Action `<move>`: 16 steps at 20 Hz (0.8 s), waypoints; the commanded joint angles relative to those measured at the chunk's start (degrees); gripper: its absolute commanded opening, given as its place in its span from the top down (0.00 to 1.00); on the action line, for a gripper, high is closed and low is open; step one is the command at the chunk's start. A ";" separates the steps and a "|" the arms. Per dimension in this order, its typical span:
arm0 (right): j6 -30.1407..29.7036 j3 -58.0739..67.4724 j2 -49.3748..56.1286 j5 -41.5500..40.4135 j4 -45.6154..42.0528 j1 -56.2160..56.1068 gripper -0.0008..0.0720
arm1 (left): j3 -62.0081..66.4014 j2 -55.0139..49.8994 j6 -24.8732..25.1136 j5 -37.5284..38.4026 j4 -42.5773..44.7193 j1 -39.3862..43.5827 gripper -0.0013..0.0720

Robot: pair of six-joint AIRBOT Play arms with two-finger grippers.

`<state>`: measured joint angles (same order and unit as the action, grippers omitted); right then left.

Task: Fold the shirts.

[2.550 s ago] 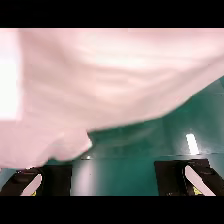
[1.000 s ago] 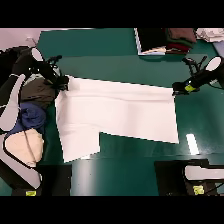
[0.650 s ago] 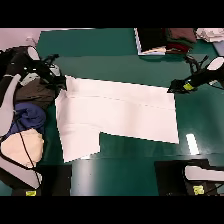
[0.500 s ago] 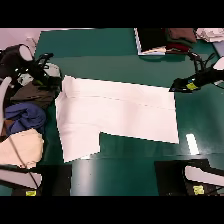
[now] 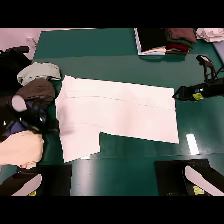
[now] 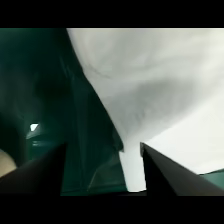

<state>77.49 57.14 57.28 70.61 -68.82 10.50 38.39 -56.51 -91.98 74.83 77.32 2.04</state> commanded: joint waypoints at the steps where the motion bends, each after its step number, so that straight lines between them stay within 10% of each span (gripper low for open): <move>1: 0.00 -1.46 -1.66 -0.04 0.28 0.04 0.43 | -8.98 4.20 -0.46 -5.22 -9.31 0.00 0.25; 7: -0.07 -1.46 -1.66 2.32 -0.46 0.07 0.43 | -10.01 4.17 0.50 -15.34 -15.63 0.00 0.28; 9: -1.57 -1.68 -1.66 4.94 -4.55 0.13 0.43 | -9.99 4.20 0.85 -13.29 -15.67 0.00 0.94; 13: -1.55 -10.29 -1.66 10.78 -9.84 7.50 0.42 | -8.85 4.20 2.49 -10.78 -15.63 0.00 0.95; 16: -1.64 -20.81 -1.64 11.17 -7.72 18.03 0.14 | -7.41 4.20 3.15 -11.41 -15.63 0.00 0.95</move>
<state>76.09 43.92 55.61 79.53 -76.73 21.21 29.95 -52.36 -89.86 63.46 61.98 2.04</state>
